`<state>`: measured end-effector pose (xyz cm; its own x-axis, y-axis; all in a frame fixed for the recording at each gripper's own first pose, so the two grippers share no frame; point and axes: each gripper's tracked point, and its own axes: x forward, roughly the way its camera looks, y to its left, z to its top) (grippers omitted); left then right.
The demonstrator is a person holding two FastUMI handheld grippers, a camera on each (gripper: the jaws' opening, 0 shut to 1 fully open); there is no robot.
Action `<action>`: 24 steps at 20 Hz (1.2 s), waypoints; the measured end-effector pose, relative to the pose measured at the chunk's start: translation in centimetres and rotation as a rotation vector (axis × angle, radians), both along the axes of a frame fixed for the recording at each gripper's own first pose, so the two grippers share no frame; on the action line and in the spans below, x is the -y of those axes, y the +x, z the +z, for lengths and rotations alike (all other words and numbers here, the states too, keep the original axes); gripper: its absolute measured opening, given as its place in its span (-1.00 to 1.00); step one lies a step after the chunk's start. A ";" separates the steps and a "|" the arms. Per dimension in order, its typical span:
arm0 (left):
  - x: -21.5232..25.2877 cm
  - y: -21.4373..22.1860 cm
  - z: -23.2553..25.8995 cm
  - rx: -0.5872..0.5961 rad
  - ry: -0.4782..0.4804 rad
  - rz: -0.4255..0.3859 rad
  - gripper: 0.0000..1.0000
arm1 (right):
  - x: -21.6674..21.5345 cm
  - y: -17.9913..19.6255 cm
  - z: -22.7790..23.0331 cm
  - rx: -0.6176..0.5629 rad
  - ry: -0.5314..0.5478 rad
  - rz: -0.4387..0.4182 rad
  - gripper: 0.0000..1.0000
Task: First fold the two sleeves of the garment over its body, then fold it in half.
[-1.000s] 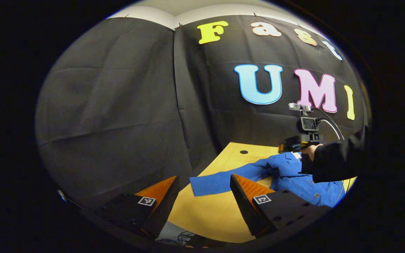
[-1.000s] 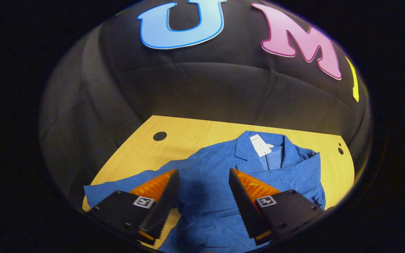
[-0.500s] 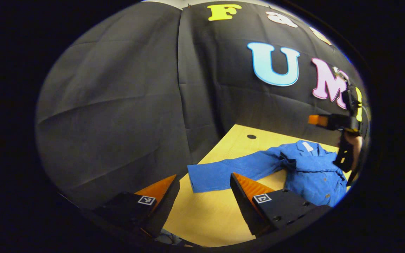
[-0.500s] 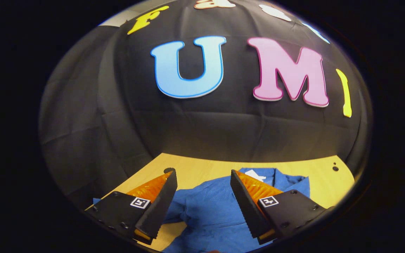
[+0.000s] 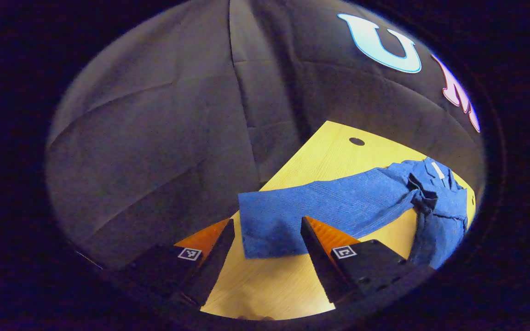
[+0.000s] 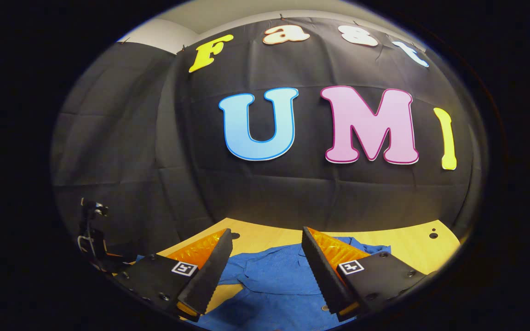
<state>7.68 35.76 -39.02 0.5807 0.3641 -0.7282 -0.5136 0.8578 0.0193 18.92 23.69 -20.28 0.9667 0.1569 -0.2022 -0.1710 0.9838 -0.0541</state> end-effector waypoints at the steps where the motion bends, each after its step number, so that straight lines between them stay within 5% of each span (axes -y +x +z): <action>1: -0.1 0.5 -0.1 0.015 0.006 0.013 0.72 | 0.5 -0.6 -0.2 -0.003 0.006 -0.001 0.91; 7: 1.2 0.6 -3.2 -0.051 -0.030 0.053 0.71 | 4.2 -2.9 -0.5 -0.002 0.033 -0.069 0.90; 15: 2.1 1.2 -3.6 -0.027 -0.062 0.079 0.65 | 9.2 -4.0 1.0 0.060 -0.064 -0.091 0.89; 20: 3.6 3.4 -3.9 0.009 -0.075 0.039 -0.83 | 11.8 -4.6 -0.8 0.004 -0.073 -0.114 0.83; 24: 6.1 5.4 -3.1 0.089 -0.254 -0.001 -1.00 | 14.2 -4.2 -0.6 0.018 -0.083 -0.136 0.89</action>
<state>13.13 29.68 -42.16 0.6471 0.1757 -0.7419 -0.5029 0.8297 -0.2421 14.72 9.50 -20.88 0.9815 0.0074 -0.1913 -0.0344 0.9899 -0.1377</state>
